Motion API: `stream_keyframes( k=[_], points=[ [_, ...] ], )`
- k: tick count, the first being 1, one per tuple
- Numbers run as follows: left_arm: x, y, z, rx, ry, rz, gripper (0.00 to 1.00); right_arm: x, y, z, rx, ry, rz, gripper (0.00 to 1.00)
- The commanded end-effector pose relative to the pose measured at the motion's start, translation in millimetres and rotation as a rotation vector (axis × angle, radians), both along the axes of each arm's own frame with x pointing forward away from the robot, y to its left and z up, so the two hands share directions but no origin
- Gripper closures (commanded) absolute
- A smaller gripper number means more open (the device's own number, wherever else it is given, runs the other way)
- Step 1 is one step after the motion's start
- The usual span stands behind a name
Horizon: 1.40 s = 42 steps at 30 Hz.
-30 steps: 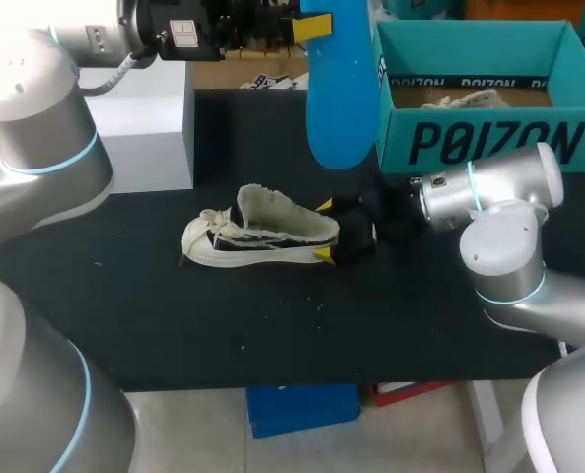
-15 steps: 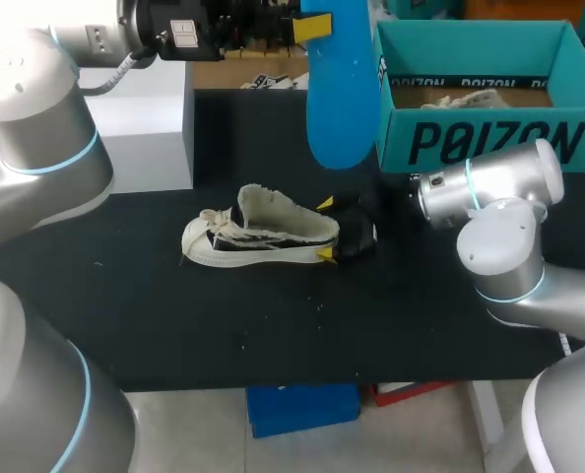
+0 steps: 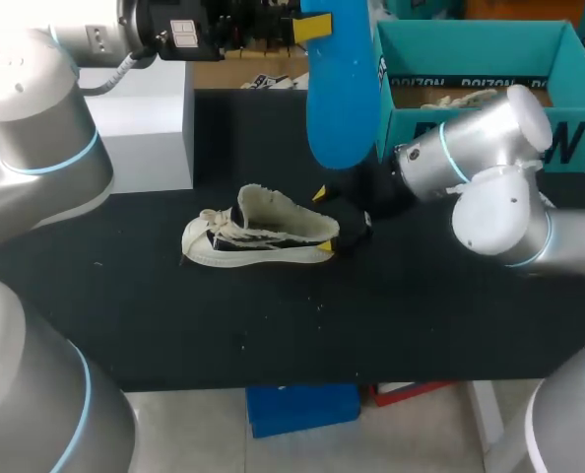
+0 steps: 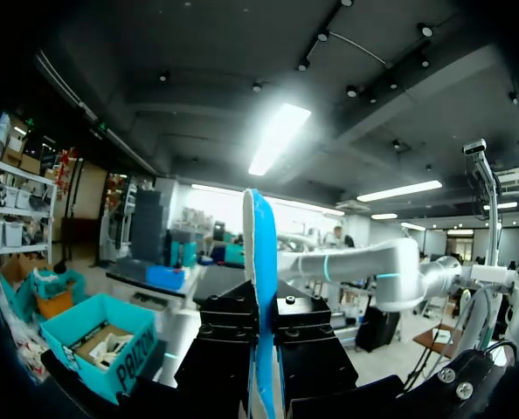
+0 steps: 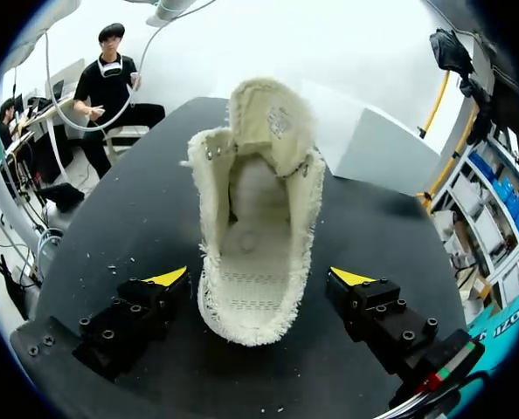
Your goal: Take the shoe out of the shoebox, open the shoe tongue, remove and reinsert the insole, then place the shoe into the shoebox
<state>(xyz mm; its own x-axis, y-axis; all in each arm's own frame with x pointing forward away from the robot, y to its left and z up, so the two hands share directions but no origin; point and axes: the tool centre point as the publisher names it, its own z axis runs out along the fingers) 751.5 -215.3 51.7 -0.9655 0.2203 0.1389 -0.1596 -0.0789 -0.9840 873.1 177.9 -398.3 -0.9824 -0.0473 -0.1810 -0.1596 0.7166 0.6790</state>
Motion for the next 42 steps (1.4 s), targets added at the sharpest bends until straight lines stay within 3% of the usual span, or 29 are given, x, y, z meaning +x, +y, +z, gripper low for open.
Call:
stream_keyframes(
  k=[1,8,20,28,29,30,32,35,36,40,42],
  points=[
    [-0.3,-1.3,-0.6,-0.002,-0.001,0.004,1.0,6.0,7.3,9.4,-0.354,-0.011,-0.008,0.0],
    [-0.3,-1.3,-0.6,-0.002,-0.001,0.004,1.0,11.6,11.2,21.2,-0.573,-0.044,0.039,0.0],
    [-0.3,-1.3,-0.6,-0.002,-0.001,0.004,1.0,25.9,15.6,34.6,-0.818,0.024,0.047,0.0],
    [-0.3,-1.3,-0.6,-0.002,-0.001,0.004,1.0,32.4,29.0,35.9,-0.976,0.002,0.029,0.0],
    [-0.3,-1.3,-0.6,-0.002,-0.001,0.004,1.0,32.5,32.5,34.7,-0.987,-0.001,0.029,0.12],
    [-0.3,-1.3,-0.6,-0.002,-0.001,0.004,1.0,32.3,35.1,33.7,-0.993,-0.002,0.029,0.15],
    [-0.3,-1.3,-0.6,-0.002,-0.001,0.004,1.0,32.5,39.2,31.3,-1.002,-0.008,0.027,0.41],
    [-0.3,-1.3,-0.6,-0.002,-0.001,0.004,1.0,31.7,46.2,28.3,-1.017,-0.019,0.022,0.42],
    [-0.3,-1.3,-0.6,-0.002,-0.001,0.004,1.0,32.3,47.9,27.0,-1.021,-0.024,0.02,0.5],
    [-0.3,-1.3,-0.6,-0.002,-0.001,0.004,1.0,33.8,55.6,21.4,-1.024,-0.031,0.018,0.38],
    [-0.3,-1.3,-0.6,-0.002,-0.001,0.004,1.0,34.4,58.6,18.9,-1.027,-0.035,0.021,0.5]
  ],
)
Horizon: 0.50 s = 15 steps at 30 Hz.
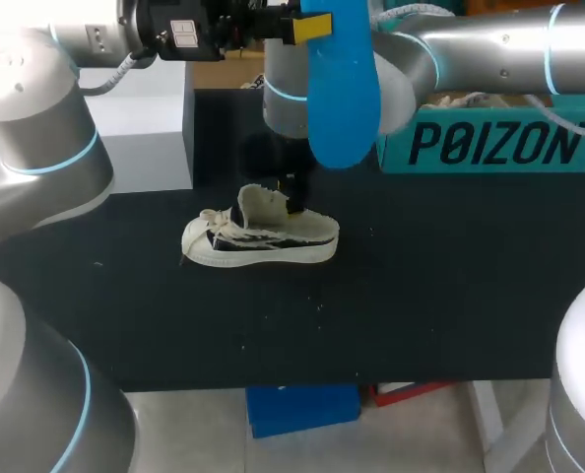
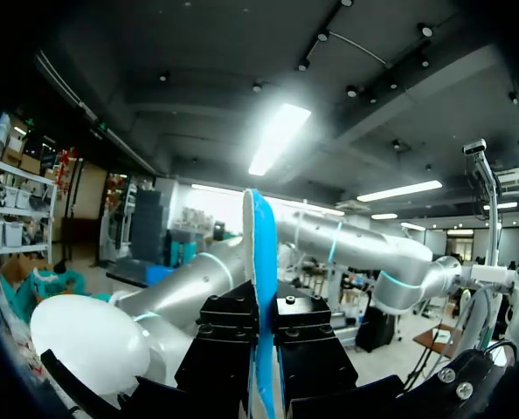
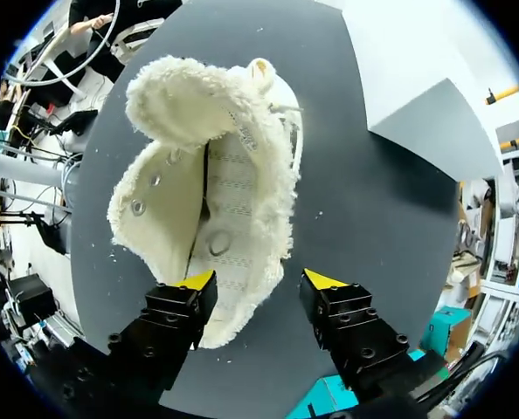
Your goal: Take the shoe out of the shoebox, open the shoe tongue, remove and reinsert the insole, then place the shoe into the shoebox
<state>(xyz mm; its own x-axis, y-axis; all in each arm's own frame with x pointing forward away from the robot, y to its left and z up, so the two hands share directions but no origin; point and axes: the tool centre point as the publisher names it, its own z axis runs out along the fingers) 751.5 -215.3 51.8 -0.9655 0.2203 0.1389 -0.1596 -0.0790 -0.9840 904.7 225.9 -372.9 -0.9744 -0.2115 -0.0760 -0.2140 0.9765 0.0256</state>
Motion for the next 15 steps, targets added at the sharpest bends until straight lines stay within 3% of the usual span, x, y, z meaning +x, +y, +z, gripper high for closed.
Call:
stream_keyframes(
  k=[1,10,15],
  points=[
    [-0.3,-1.2,-0.6,-0.002,-0.001,0.004,1.0,3.0,11.7,-7.9,-0.291,-0.059,-0.018,0.5],
    [-0.3,-1.2,-0.6,-0.002,-0.001,0.004,1.0,2.3,13.4,-17.2,-0.274,-0.044,-0.027,0.53],
    [-0.3,-1.2,-0.6,-0.002,-0.001,0.004,1.0,1.9,13.9,-23.8,-0.203,-0.026,-0.054,0.75]
  ],
)
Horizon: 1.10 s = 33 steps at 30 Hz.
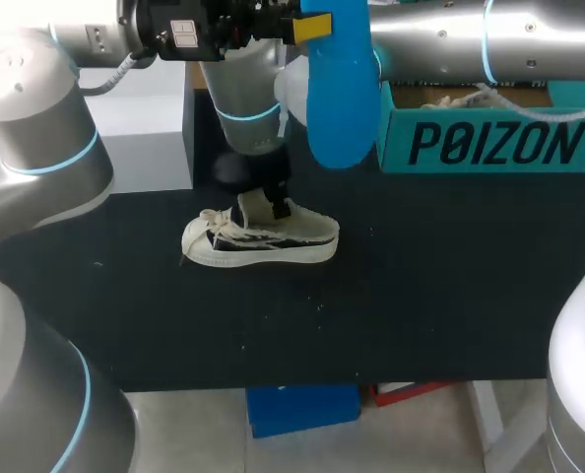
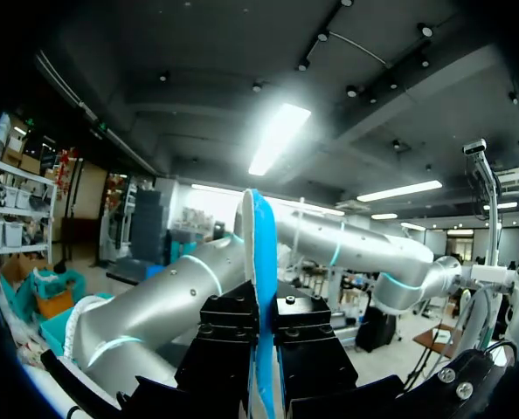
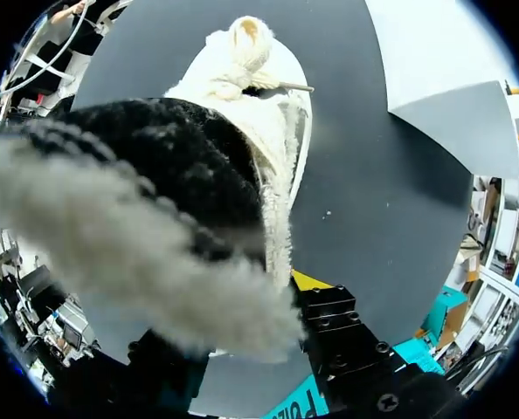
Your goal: Take the shoe out of the shoebox, open the shoe tongue, remove and reinsert the insole, then place the shoe into the shoebox
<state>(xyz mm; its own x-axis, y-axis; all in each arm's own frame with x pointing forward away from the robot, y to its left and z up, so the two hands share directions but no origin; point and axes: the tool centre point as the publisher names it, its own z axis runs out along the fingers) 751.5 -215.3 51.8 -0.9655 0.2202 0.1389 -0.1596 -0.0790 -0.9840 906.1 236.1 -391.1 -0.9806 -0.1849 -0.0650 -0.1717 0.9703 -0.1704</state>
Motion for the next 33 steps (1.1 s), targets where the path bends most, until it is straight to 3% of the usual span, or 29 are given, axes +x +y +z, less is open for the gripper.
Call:
stream_keyframes(
  k=[1,3,25,27,33],
  points=[
    [-0.3,-1.3,-0.6,-0.002,-0.001,0.004,1.0,0.1,4.5,-6.6,0.015,0.008,-0.019,0.79],
    [-0.3,-1.3,-0.6,-0.002,-0.001,0.004,1.0,-1.4,6.9,-8.6,0.092,0.03,-0.039,1.0],
    [-0.3,-1.3,-0.6,-0.002,-0.001,0.004,1.0,-1.4,6.9,-8.6,0.092,0.03,-0.039,1.0],
    [-0.3,-1.3,-0.6,-0.002,-0.001,0.004,1.0,1.2,4.3,3.5,0.102,0.039,-0.051,1.0],
    [-0.3,-1.3,-0.6,-0.002,-0.001,0.004,1.0,8.8,-17.8,39.9,0.1,-0.065,-0.141,1.0]
  ],
)
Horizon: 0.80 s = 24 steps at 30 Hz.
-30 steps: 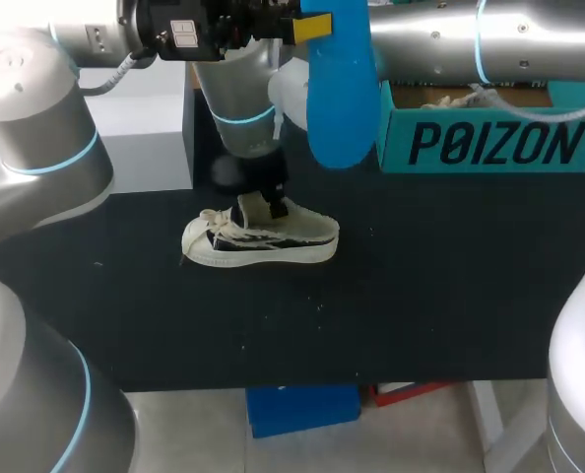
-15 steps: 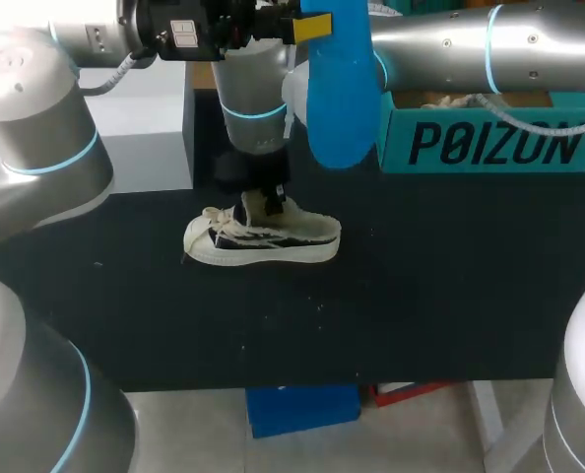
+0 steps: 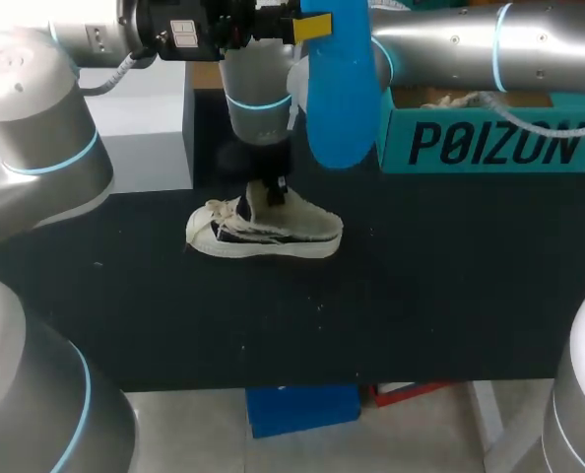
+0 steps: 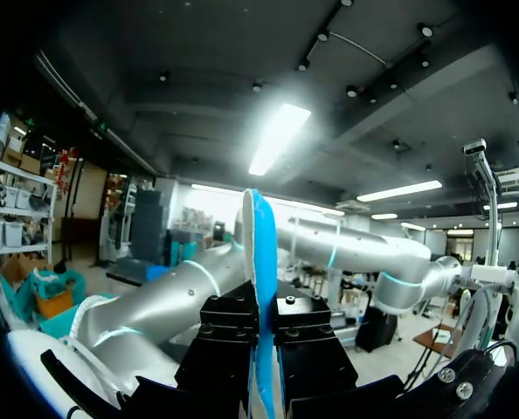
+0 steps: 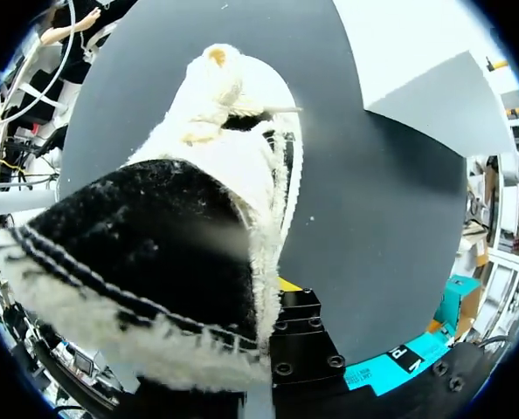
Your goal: Take the shoe out of the shoebox, open the shoe tongue, remove and reinsert the insole, then place the shoe into the shoebox
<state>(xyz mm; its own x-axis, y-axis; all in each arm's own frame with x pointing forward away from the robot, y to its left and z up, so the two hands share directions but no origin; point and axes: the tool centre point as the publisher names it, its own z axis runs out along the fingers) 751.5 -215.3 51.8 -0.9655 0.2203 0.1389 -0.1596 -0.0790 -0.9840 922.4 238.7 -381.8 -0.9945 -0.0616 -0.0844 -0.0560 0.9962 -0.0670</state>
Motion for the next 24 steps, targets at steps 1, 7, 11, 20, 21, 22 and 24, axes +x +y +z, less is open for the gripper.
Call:
stream_keyframes(
  k=[1,7,11,20,21,22,24],
  points=[
    [-0.3,-1.2,-0.6,-0.002,-0.001,0.004,1.0,-6.4,-25.7,35.7,-0.018,-0.067,-0.053,1.0],
    [-0.3,-1.2,-0.6,-0.002,-0.001,0.004,1.0,8.8,-47.2,52.5,-0.196,-0.131,-0.39,1.0],
    [-0.3,-1.2,-0.6,-0.002,-0.001,0.004,1.0,14.7,-56.8,59.2,-0.238,-0.132,-0.684,1.0],
    [-0.3,-1.2,-0.6,-0.002,-0.001,0.004,1.0,9.1,-62.5,69.1,-0.214,-0.076,-1.202,1.0],
    [-0.3,-1.2,-0.6,-0.002,-0.001,0.004,1.0,7.6,-61.1,70.7,-0.207,-0.081,-1.236,1.0],
    [-0.3,-1.2,-0.6,-0.002,-0.001,0.004,1.0,6.4,-60.0,72.2,-0.198,-0.077,-1.281,1.0],
    [-0.3,-1.2,-0.6,-0.002,-0.001,0.004,1.0,3.5,-57.7,74.7,-0.182,-0.073,-1.334,1.0]
  ],
)
